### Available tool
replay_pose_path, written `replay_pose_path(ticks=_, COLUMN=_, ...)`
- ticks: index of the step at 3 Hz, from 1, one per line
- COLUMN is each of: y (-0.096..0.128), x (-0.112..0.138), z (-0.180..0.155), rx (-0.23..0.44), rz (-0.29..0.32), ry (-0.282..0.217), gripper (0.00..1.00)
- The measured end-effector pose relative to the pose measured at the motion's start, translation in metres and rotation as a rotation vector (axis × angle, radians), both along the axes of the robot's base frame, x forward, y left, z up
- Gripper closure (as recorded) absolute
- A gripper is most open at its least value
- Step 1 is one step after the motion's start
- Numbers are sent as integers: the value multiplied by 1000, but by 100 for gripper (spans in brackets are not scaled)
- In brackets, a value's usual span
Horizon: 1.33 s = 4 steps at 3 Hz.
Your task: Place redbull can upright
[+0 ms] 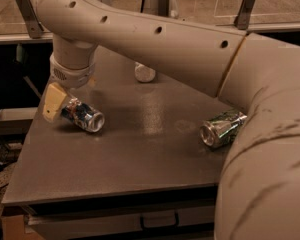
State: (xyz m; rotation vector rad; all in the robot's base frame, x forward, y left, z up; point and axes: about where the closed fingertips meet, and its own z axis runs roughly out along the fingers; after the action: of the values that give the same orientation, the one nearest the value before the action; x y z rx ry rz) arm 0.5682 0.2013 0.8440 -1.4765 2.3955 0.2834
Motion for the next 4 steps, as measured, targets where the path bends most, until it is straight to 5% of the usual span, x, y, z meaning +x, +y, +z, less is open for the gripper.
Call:
replay_pose_path(ticks=1, y=-6, x=2, z=-4, rx=-9, rz=-60, ry=-8, gripper=47)
replay_pose_path(ticks=3, y=-15, x=26, z=19, rx=36, rz=-57, ry=-75, gripper=94)
replay_pose_path(ticks=4, y=-16, x=57, z=57, rx=134, rz=8, ry=-173, gripper=100)
